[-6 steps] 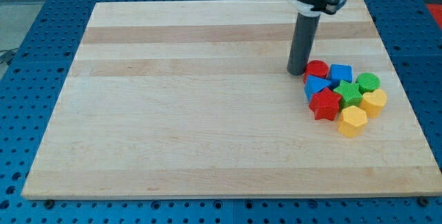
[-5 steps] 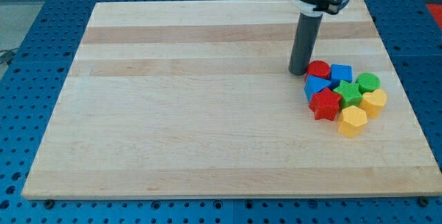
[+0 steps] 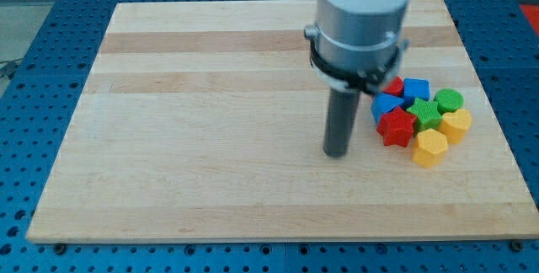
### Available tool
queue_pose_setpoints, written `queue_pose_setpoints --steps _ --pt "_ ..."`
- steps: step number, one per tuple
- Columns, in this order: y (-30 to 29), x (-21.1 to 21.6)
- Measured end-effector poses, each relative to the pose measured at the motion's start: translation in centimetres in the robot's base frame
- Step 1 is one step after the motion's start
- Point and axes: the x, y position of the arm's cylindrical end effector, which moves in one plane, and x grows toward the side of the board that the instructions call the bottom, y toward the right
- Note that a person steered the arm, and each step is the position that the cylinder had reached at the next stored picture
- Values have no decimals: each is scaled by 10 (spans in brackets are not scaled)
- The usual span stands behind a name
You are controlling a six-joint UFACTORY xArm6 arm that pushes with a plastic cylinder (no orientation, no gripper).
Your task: Slightly push the yellow hexagon into a group of blocks
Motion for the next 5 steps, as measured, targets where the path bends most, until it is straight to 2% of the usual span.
queue_pose_setpoints --steps 1,3,5 --pt "69 26" --pt "97 13" --pt "95 18"
